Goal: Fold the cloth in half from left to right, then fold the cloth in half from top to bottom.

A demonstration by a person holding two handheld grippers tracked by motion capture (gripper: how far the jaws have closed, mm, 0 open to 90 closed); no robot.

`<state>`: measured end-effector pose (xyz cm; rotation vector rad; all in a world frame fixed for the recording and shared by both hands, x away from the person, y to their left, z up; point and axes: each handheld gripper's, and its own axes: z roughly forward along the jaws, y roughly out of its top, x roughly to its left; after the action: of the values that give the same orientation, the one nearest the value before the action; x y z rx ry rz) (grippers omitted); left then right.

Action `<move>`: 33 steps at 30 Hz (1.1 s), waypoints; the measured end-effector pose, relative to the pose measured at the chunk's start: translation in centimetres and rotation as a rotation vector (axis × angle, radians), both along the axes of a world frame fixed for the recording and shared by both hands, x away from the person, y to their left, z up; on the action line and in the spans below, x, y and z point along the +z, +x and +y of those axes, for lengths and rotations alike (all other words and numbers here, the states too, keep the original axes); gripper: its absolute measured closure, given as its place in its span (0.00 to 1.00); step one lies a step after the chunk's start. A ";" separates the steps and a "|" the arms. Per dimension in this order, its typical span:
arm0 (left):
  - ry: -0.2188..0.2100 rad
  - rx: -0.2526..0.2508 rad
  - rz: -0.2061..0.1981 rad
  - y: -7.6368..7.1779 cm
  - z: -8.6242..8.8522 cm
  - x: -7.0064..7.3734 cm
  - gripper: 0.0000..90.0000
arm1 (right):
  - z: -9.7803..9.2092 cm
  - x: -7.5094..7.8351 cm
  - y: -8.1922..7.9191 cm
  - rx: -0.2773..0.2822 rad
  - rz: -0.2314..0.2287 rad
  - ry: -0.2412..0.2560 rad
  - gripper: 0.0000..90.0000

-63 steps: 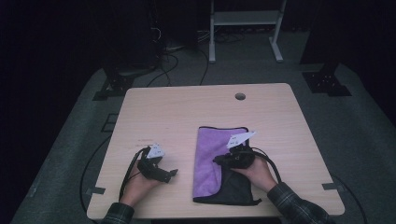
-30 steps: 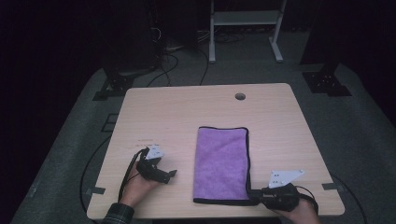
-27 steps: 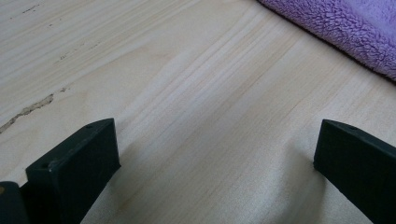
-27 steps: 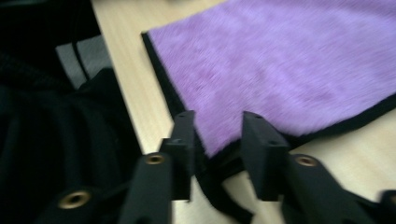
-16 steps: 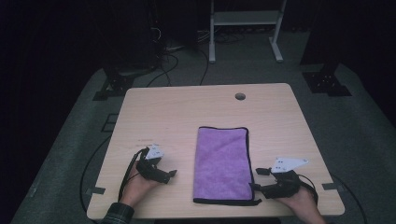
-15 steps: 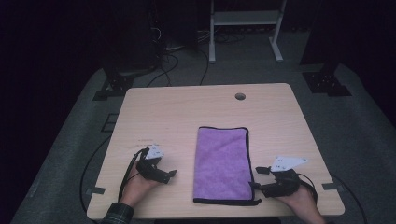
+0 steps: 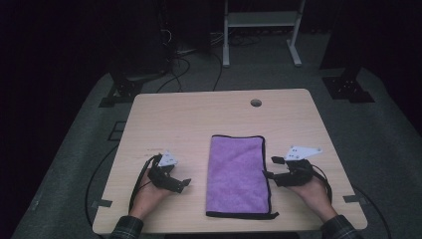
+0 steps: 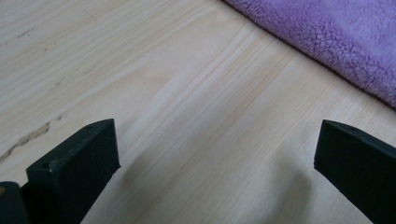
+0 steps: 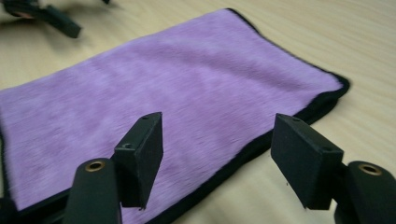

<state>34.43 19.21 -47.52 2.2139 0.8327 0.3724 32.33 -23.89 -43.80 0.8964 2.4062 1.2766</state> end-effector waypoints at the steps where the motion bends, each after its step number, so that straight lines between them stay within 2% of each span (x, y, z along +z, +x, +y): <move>1: -0.005 -0.004 0.008 0.2 -0.2 0.0 0.00 | -0.1 0.0 0.4 -0.007 0.004 0.002 0.36; 3: 0.009 -0.013 0.005 0.4 -0.6 0.2 0.00 | -0.1 0.1 1.2 -0.020 0.003 -0.015 0.35; 6: 0.010 -0.021 -0.004 0.9 -1.1 0.6 0.00 | -0.4 0.3 2.4 -0.043 -0.003 -0.013 0.34; 7: -0.002 -0.019 -0.012 1.1 -1.2 0.8 0.00 | -0.5 0.4 2.7 -0.049 -0.008 -0.016 0.33; 10: -0.001 -0.025 -0.015 1.6 -1.5 1.2 0.00 | -0.8 0.8 3.8 -0.068 -0.017 0.005 0.32; 12: -0.014 -0.026 -0.025 2.1 -1.7 1.6 0.00 | -0.9 1.0 4.4 -0.076 -0.021 -0.002 0.32; 14: -0.014 -0.032 -0.027 2.7 -2.0 2.0 0.00 | -1.1 1.3 5.0 -0.085 -0.020 0.022 0.32; 16: -0.025 -0.040 -0.029 3.3 -2.4 2.4 0.00 | -1.1 1.5 5.8 -0.091 -0.025 0.007 0.32; 18: -0.027 -0.051 -0.027 4.0 -2.7 2.8 0.00 | -1.2 1.7 6.3 -0.095 -0.022 0.024 0.32; 20: -0.048 -0.067 -0.029 4.7 -3.1 3.2 0.07 | -1.3 1.8 6.9 -0.103 -0.019 0.008 0.33; 21: -0.046 -0.065 -0.034 5.0 -3.4 3.4 0.07 | -1.3 1.8 7.2 -0.104 -0.019 0.015 0.34; 23: -0.051 -0.076 -0.037 5.8 -4.0 3.8 0.07 | -1.4 1.7 7.7 -0.108 -0.020 0.025 0.35; 25: -0.067 -0.086 -0.047 6.5 -4.6 4.0 0.11 | -1.1 1.7 8.3 -0.109 -0.012 0.008 0.35; 29: -0.070 -0.092 -0.044 8.0 -5.9 3.9 0.14 | -0.6 1.1 9.5 -0.119 -0.017 0.013 0.38; 31: -0.072 -0.091 -0.039 8.7 -6.4 3.7 0.15 | -0.3 0.5 10.3 -0.124 0.008 -0.012 0.36; 33: -0.077 -0.087 -0.032 9.4 -7.0 3.6 0.15 | 0.0 0.0 11.0 -0.131 0.026 -0.005 0.36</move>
<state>43.85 12.21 -43.96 2.1589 0.7198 0.3274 43.33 -23.93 -43.80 1.0567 2.3263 1.2169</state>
